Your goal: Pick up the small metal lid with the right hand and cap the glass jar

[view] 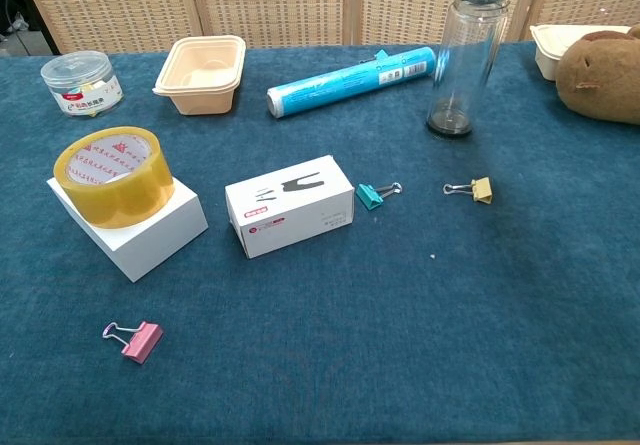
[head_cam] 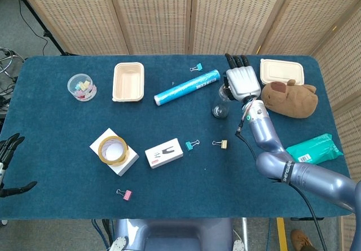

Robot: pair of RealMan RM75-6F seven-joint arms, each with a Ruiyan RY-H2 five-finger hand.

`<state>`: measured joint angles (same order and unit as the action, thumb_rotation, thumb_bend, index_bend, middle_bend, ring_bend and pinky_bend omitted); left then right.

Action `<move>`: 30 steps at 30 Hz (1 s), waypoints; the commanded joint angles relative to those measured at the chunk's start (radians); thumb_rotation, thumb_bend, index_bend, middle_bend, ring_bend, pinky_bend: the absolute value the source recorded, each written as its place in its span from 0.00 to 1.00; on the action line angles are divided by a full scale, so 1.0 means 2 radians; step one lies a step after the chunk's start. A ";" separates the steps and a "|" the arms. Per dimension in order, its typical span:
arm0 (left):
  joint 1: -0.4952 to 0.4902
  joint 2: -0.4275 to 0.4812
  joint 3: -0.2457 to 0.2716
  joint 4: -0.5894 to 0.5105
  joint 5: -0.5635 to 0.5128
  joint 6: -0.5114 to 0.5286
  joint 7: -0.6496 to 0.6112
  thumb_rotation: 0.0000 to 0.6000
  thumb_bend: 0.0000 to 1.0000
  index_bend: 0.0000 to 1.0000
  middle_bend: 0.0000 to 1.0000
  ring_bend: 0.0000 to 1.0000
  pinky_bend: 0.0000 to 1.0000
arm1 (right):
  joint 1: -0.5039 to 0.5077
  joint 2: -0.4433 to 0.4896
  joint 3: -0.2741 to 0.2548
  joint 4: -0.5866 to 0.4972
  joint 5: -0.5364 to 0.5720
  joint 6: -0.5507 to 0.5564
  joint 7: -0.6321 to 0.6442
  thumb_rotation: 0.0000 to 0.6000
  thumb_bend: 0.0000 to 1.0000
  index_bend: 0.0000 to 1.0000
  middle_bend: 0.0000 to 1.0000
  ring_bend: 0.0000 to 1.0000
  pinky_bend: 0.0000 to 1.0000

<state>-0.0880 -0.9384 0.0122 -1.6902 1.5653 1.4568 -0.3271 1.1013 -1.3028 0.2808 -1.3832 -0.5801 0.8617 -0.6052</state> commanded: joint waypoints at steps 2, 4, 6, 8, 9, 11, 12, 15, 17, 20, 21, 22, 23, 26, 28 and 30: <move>0.000 0.000 0.000 0.001 0.000 0.000 0.000 1.00 0.00 0.00 0.00 0.00 0.00 | 0.001 0.002 0.000 -0.003 0.000 -0.002 0.004 1.00 0.67 0.52 0.00 0.00 0.00; 0.000 0.000 0.000 0.000 0.001 0.000 -0.001 1.00 0.00 0.00 0.00 0.00 0.00 | 0.002 0.003 0.000 -0.004 0.001 -0.003 0.005 1.00 0.67 0.46 0.00 0.00 0.00; 0.000 0.000 0.000 0.000 0.001 0.000 -0.001 1.00 0.00 0.00 0.00 0.00 0.00 | 0.002 0.004 -0.001 -0.006 0.001 -0.004 0.006 1.00 0.67 0.42 0.00 0.00 0.00; 0.000 0.000 0.000 0.001 0.001 0.001 -0.001 1.00 0.00 0.00 0.00 0.00 0.00 | 0.002 0.005 -0.001 -0.007 0.001 -0.005 0.008 1.00 0.67 0.41 0.00 0.00 0.00; 0.000 0.001 0.000 0.001 0.001 0.001 -0.002 1.00 0.00 0.00 0.00 0.00 0.00 | 0.002 0.006 -0.001 -0.008 0.001 -0.005 0.008 1.00 0.67 0.41 0.00 0.00 0.00; 0.000 0.001 0.000 0.001 0.001 0.002 -0.003 1.00 0.00 0.00 0.00 0.00 0.00 | 0.003 0.007 -0.003 -0.010 0.002 -0.005 0.008 1.00 0.67 0.41 0.00 0.00 0.00; 0.001 0.001 0.000 0.001 0.002 0.002 -0.003 1.00 0.00 0.00 0.00 0.00 0.00 | 0.003 0.007 -0.003 -0.010 0.003 -0.004 0.009 1.00 0.67 0.41 0.00 0.00 0.00; 0.001 0.001 0.001 0.001 0.003 0.003 -0.005 1.00 0.00 0.00 0.00 0.00 0.00 | 0.003 0.009 -0.004 -0.015 0.002 -0.002 0.010 1.00 0.67 0.41 0.00 0.00 0.00; 0.001 0.002 0.001 0.002 0.003 0.003 -0.005 1.00 0.00 0.00 0.00 0.00 0.00 | 0.003 0.011 -0.004 -0.018 0.000 0.000 0.010 1.00 0.67 0.41 0.00 0.00 0.00; 0.000 0.002 0.001 0.002 0.003 0.002 -0.007 1.00 0.00 0.00 0.00 0.00 0.00 | -0.001 0.024 -0.002 -0.034 -0.010 0.010 0.014 1.00 0.67 0.41 0.00 0.00 0.00; 0.000 0.002 0.001 0.002 0.003 0.002 -0.007 1.00 0.00 0.00 0.00 0.00 0.00 | -0.003 0.029 -0.002 -0.040 -0.013 0.013 0.016 1.00 0.67 0.41 0.00 0.00 0.00; 0.000 0.002 0.001 0.002 0.003 0.002 -0.008 1.00 0.00 0.00 0.00 0.00 0.00 | -0.006 0.035 -0.001 -0.048 -0.018 0.018 0.018 1.00 0.67 0.41 0.00 0.00 0.00; 0.000 0.003 0.001 0.002 0.003 0.002 -0.008 1.00 0.00 0.00 0.00 0.00 0.00 | -0.010 0.042 -0.001 -0.056 -0.024 0.022 0.021 1.00 0.67 0.41 0.00 0.00 0.00; 0.000 0.003 0.002 0.002 0.002 0.000 -0.009 1.00 0.00 0.00 0.00 0.00 0.00 | -0.037 0.073 -0.004 -0.098 -0.061 0.051 0.041 1.00 0.67 0.39 0.00 0.00 0.00; 0.000 0.004 0.001 0.002 0.001 0.000 -0.009 1.00 0.00 0.00 0.00 0.00 0.00 | -0.069 0.093 -0.014 -0.127 -0.103 0.082 0.065 1.00 0.67 0.36 0.00 0.00 0.00; 0.000 0.004 0.001 0.002 0.001 0.001 -0.009 1.00 0.00 0.00 0.00 0.00 0.00 | -0.098 0.105 -0.024 -0.144 -0.141 0.107 0.089 1.00 0.64 0.30 0.00 0.00 0.00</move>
<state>-0.0874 -0.9304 0.0143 -1.6867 1.5669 1.4583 -0.3443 0.9939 -1.1484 0.2617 -1.5995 -0.7525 0.9928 -0.5007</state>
